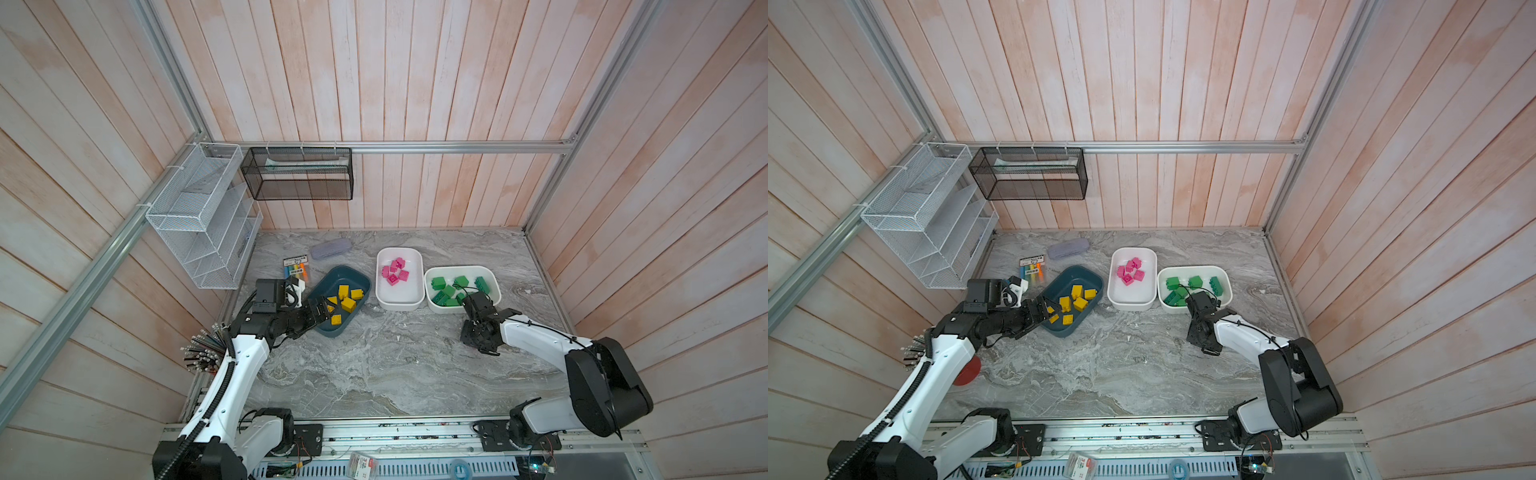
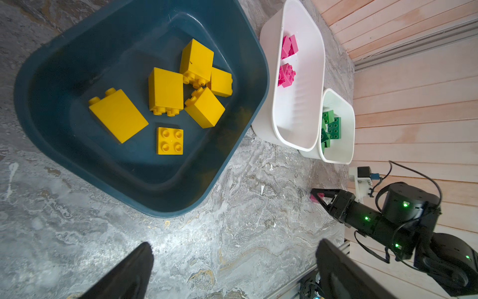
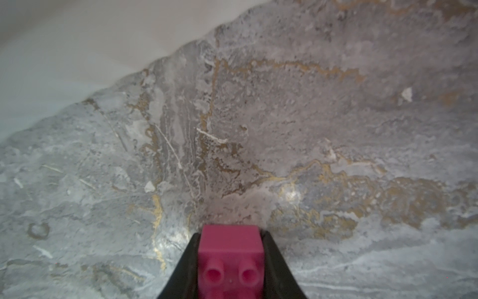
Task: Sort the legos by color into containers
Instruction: 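Carry the pink brick into the smaller white tub and open right gripper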
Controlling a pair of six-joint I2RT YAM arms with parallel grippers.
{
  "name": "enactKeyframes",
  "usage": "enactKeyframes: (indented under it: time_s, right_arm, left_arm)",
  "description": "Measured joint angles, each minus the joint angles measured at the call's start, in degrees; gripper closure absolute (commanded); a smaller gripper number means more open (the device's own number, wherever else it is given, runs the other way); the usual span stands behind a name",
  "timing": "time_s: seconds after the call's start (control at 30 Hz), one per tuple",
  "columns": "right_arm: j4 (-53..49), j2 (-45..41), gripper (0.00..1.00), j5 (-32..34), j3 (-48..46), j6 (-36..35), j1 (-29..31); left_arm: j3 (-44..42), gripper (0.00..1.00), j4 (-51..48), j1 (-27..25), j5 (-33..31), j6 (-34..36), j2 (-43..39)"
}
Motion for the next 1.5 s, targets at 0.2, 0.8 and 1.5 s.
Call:
enactKeyframes:
  time_s: [0.2,0.8,1.5]
  right_arm:
    - [-3.41,-1.92,0.77,-1.99,1.57,-2.95,-0.11]
    - [3.72,17.35,0.77,-12.94,39.01,-9.01,10.58]
    - [1.09,41.53,0.40,-7.06,55.45,-14.49,11.17]
  left_arm:
    - [0.00,0.00,0.00,0.00,0.00,0.02,0.00]
    - [5.64,0.00,-0.63,0.07,-1.62,1.77,3.04]
    - [1.75,0.00,-0.79,0.17,-1.90,0.96,-1.60]
